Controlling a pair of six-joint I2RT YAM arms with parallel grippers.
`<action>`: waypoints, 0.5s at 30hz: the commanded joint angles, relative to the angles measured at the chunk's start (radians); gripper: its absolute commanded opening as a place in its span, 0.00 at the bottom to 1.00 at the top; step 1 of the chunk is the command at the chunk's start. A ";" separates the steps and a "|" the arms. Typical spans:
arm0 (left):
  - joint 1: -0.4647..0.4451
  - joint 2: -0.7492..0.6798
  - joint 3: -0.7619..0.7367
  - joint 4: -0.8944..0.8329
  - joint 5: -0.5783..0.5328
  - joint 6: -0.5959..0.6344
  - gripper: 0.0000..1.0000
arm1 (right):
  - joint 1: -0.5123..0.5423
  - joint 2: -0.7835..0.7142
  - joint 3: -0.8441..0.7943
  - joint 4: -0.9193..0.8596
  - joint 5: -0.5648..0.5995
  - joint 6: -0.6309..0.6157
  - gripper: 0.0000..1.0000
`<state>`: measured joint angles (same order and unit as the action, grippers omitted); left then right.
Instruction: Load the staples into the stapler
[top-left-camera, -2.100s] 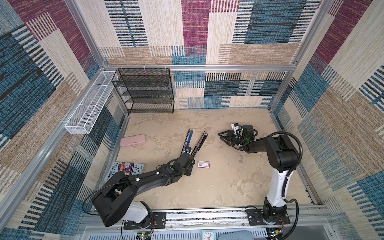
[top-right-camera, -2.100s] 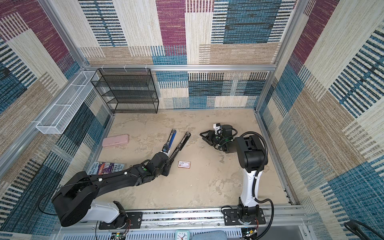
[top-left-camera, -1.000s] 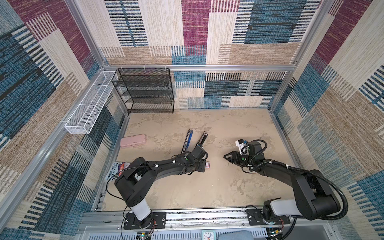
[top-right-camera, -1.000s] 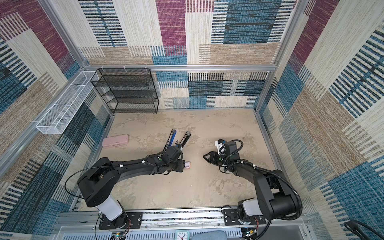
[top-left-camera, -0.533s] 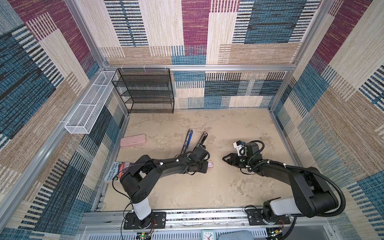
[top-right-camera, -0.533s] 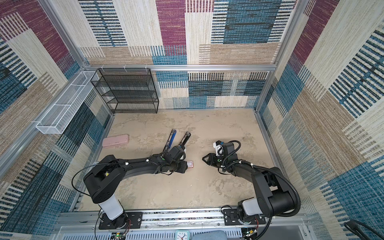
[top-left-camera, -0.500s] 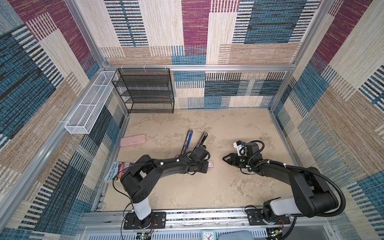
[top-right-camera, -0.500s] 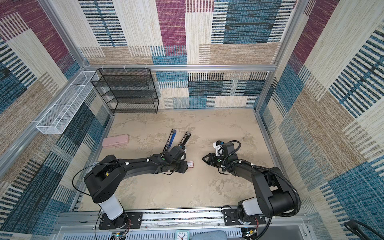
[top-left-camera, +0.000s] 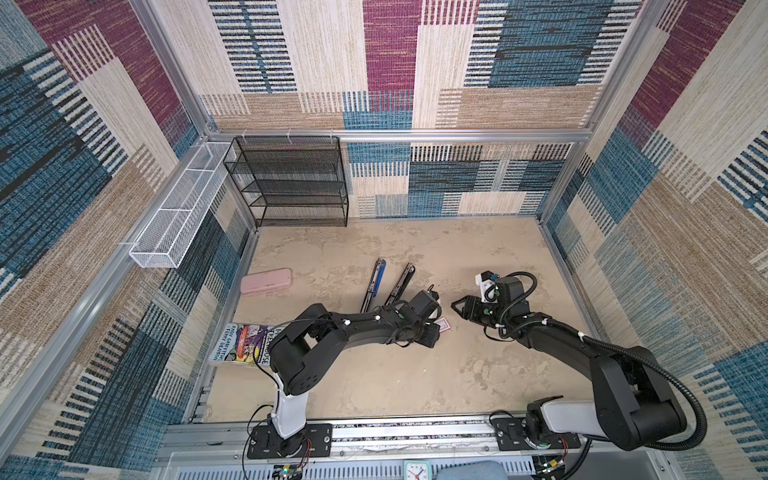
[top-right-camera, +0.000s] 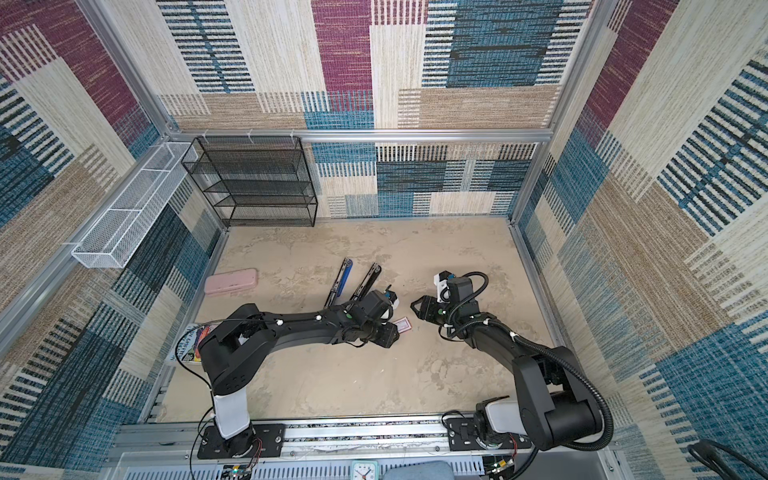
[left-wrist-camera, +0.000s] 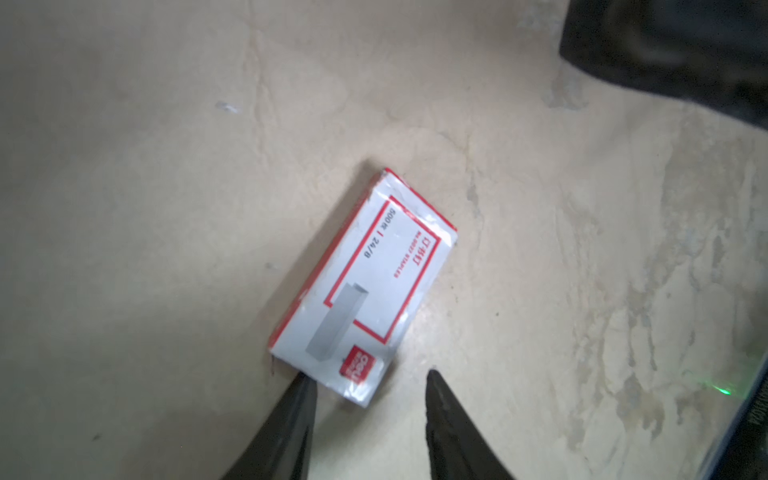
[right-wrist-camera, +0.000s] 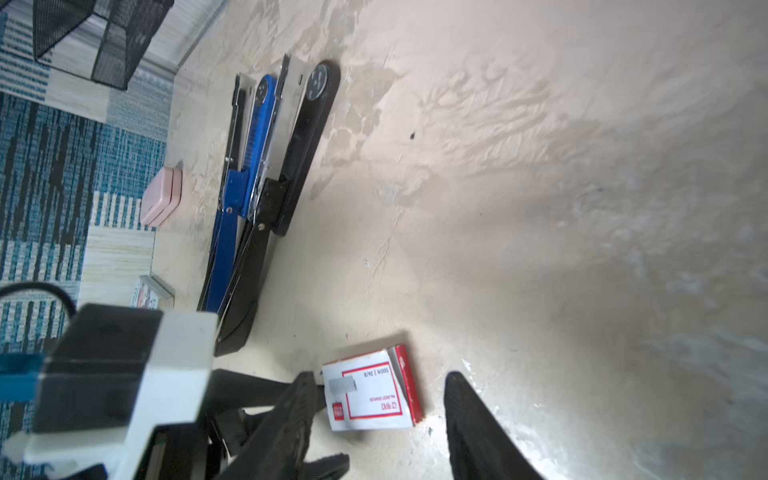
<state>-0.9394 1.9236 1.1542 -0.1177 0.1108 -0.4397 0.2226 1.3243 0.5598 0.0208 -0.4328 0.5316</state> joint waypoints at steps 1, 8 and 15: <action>-0.018 0.027 0.038 -0.011 0.035 0.064 0.46 | -0.018 -0.029 -0.007 -0.018 0.041 0.019 0.54; -0.027 -0.034 0.003 -0.014 -0.001 0.050 0.52 | -0.026 -0.007 0.064 -0.045 0.051 -0.025 0.63; -0.025 -0.239 -0.226 -0.021 -0.137 -0.032 0.56 | -0.002 0.165 0.262 -0.064 0.042 -0.083 0.76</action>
<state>-0.9642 1.7336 0.9775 -0.1242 0.0559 -0.4248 0.2085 1.4437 0.7677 -0.0341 -0.3908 0.4862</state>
